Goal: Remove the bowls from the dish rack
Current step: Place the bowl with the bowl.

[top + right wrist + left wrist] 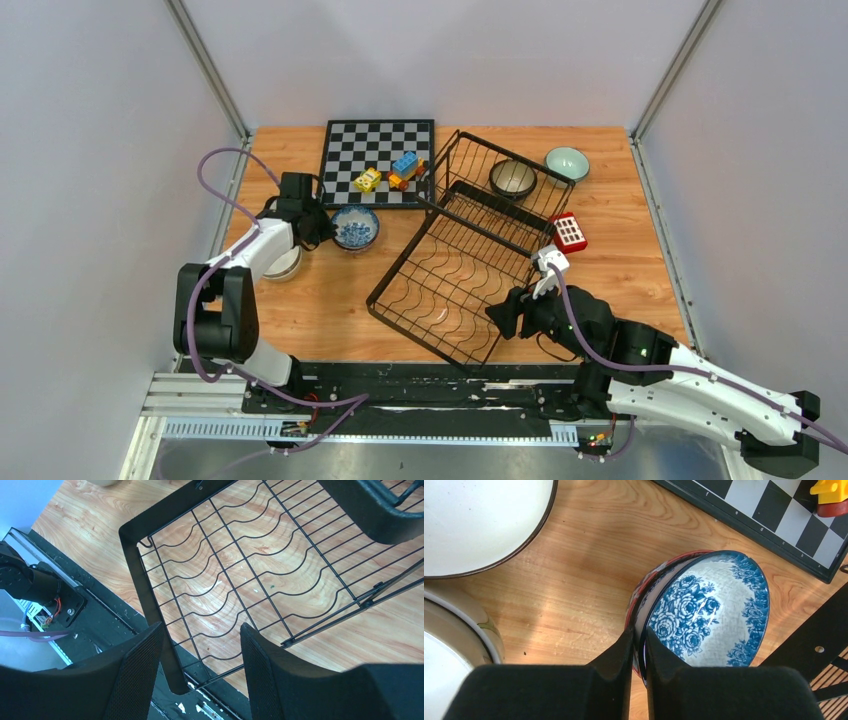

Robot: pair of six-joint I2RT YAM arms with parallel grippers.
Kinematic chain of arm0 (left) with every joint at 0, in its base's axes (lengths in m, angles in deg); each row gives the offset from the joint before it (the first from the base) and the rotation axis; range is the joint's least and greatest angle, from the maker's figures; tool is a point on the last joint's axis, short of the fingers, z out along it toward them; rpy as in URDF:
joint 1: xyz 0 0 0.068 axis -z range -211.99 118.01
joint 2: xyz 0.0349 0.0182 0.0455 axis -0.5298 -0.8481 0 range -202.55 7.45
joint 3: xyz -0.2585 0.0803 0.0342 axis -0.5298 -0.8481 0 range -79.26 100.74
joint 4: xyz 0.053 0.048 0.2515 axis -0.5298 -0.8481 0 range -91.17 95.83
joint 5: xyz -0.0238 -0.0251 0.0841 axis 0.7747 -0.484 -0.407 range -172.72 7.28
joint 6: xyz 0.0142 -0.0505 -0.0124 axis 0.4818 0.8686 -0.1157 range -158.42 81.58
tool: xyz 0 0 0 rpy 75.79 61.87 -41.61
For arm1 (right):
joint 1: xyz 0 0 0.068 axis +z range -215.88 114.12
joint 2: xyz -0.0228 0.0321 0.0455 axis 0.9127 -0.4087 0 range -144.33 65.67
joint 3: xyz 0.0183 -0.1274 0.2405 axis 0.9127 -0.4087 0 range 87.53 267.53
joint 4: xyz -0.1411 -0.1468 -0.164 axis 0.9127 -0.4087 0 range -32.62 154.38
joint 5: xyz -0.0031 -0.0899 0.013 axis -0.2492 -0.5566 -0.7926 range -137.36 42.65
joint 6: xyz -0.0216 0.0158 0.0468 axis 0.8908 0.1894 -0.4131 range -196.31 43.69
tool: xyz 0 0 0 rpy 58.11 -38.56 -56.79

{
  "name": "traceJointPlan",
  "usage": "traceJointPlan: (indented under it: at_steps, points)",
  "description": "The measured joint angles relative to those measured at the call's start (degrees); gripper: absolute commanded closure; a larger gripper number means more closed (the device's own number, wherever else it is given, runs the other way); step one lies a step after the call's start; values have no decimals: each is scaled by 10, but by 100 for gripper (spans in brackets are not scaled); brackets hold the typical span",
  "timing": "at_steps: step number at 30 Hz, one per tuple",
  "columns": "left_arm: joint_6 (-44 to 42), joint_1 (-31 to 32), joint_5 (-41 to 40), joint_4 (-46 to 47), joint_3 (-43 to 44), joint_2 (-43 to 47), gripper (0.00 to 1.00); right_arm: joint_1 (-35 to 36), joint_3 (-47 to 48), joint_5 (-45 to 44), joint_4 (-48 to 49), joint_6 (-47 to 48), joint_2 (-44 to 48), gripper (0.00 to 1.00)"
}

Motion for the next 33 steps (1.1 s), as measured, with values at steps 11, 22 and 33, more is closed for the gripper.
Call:
traceJointPlan:
  at_steps: [11, 22, 33]
  points:
    - [-3, 0, 3, 7, 0, 0, 79, 0, 0, -3, 0, 0, 0, 39]
    - [-17, 0, 3, -3, 2, 10, 73, 0, 0, -3, 0, 0, 0, 39]
    - [-44, 0, -10, -33, 14, 33, 73, 0, 0, -4, 0, 0, 0, 39]
